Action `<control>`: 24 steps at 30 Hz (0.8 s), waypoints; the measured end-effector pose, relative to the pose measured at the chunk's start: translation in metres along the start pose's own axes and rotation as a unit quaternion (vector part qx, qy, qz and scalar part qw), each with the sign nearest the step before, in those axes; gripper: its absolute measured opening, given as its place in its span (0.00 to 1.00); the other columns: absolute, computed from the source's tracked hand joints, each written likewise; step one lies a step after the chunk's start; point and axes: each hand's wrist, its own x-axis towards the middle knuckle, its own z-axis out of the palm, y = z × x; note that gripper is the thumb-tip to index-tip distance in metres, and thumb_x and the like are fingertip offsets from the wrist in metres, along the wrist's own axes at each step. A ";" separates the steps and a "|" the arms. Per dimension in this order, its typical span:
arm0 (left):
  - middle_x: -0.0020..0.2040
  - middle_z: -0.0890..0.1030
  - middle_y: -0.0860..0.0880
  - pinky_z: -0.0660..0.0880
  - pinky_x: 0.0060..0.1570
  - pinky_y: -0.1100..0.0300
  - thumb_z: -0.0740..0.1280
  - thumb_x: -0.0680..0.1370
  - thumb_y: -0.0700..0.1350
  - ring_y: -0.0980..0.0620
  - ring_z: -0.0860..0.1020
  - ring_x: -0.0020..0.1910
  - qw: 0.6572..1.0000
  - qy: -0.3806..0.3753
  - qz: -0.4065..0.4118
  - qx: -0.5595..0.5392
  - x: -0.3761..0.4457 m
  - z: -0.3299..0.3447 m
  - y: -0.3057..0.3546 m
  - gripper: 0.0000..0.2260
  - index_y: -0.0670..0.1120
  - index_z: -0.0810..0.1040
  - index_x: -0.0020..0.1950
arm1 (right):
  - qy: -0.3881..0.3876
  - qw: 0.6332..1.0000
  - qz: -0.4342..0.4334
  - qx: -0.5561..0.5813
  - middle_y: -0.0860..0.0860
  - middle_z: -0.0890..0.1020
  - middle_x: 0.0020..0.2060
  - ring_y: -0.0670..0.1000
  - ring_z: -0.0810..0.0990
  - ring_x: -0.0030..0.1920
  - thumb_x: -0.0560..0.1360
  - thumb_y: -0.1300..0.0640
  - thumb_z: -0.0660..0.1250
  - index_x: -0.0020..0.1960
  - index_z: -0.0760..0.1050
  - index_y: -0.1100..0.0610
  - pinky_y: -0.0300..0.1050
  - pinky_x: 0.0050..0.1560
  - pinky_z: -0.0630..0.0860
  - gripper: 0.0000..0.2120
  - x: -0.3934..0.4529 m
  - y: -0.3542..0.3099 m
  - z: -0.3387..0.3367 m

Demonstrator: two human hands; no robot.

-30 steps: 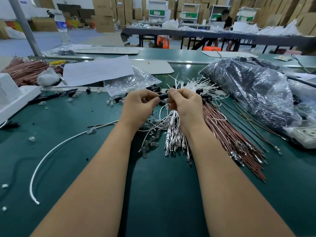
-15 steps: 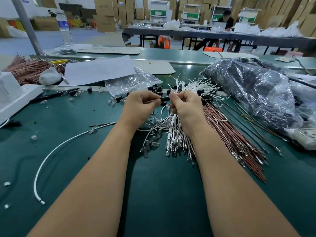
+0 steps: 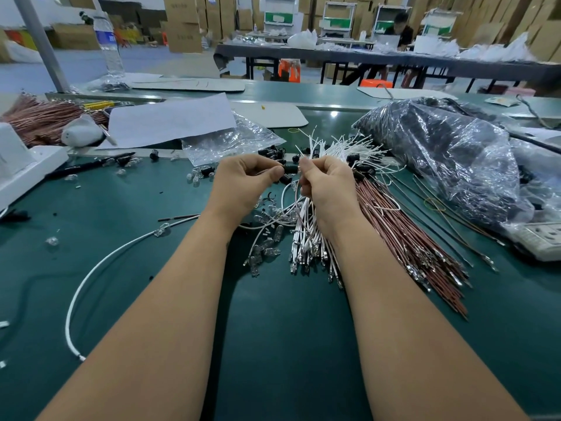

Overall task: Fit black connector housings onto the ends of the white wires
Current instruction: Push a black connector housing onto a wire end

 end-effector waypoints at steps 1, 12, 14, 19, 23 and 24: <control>0.38 0.83 0.48 0.78 0.46 0.61 0.73 0.73 0.39 0.53 0.79 0.39 1.000 -0.005 -0.002 -0.005 0.000 0.000 0.000 0.03 0.44 0.83 0.45 | -0.009 1.000 0.009 0.014 0.50 0.74 0.30 0.45 0.70 0.28 0.80 0.59 0.64 0.39 0.73 0.58 0.38 0.32 0.71 0.11 0.000 0.000 -0.001; 0.39 0.83 0.48 0.79 0.48 0.60 0.73 0.72 0.36 0.54 0.80 0.39 0.999 -0.022 -0.008 -0.025 -0.002 0.002 0.000 0.05 0.46 0.82 0.44 | 0.015 0.998 0.051 0.046 0.51 0.74 0.31 0.46 0.70 0.29 0.80 0.59 0.63 0.41 0.72 0.58 0.38 0.32 0.71 0.09 0.001 -0.001 0.003; 0.39 0.83 0.47 0.79 0.48 0.61 0.73 0.72 0.37 0.54 0.81 0.39 0.999 -0.023 -0.012 -0.028 -0.002 0.002 -0.001 0.05 0.45 0.82 0.44 | 0.009 0.999 0.038 0.028 0.52 0.74 0.31 0.47 0.70 0.29 0.80 0.59 0.63 0.40 0.72 0.58 0.38 0.32 0.70 0.09 -0.001 -0.001 0.002; 0.38 0.83 0.49 0.79 0.45 0.64 0.73 0.72 0.38 0.56 0.81 0.37 0.999 -0.016 -0.015 -0.030 -0.001 0.003 -0.003 0.03 0.45 0.83 0.44 | 0.004 1.000 0.023 0.003 0.52 0.76 0.34 0.47 0.73 0.32 0.80 0.58 0.63 0.42 0.72 0.57 0.37 0.32 0.73 0.08 0.001 -0.001 0.002; 0.37 0.83 0.50 0.78 0.44 0.63 0.73 0.74 0.39 0.55 0.80 0.37 1.000 -0.006 -0.007 0.005 0.000 0.006 -0.004 0.04 0.48 0.82 0.43 | 0.022 0.994 -0.027 -0.108 0.51 0.76 0.38 0.49 0.73 0.37 0.80 0.52 0.63 0.45 0.72 0.55 0.46 0.41 0.73 0.08 0.003 0.001 0.004; 0.37 0.83 0.50 0.77 0.44 0.63 0.72 0.75 0.40 0.55 0.79 0.38 1.000 0.000 -0.010 0.009 0.001 0.006 -0.005 0.04 0.49 0.82 0.42 | 0.041 0.993 -0.025 -0.106 0.51 0.76 0.37 0.48 0.73 0.36 0.80 0.52 0.62 0.46 0.72 0.56 0.46 0.40 0.73 0.08 0.003 0.001 0.003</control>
